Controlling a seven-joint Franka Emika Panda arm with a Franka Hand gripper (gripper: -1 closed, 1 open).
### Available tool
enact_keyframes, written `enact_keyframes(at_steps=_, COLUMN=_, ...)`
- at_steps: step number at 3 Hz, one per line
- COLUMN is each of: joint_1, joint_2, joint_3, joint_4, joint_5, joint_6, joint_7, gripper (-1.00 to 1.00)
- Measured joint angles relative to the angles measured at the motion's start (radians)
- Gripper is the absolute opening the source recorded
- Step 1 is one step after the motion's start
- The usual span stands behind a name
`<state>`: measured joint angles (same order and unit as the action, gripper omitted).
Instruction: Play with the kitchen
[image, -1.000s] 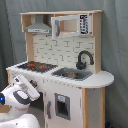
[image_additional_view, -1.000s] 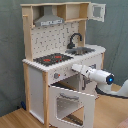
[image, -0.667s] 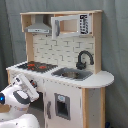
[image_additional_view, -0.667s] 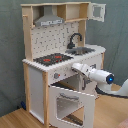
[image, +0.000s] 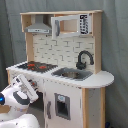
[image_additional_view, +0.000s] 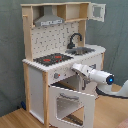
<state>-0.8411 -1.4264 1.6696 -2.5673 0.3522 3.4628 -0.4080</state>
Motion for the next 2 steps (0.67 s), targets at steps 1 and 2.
enact_keyframes(at_steps=1, joint_1=0.024, joint_2=0.0, joint_3=0.063, joint_4=0.0, joint_5=0.0, joint_6=0.0, joint_7=0.019, gripper=1.0)
enact_keyframes(at_steps=2, joint_1=0.043, joint_2=-0.007, joint_3=0.033, joint_4=-0.014, joint_5=0.0, joint_6=-0.002, joint_7=-0.08, gripper=1.0)
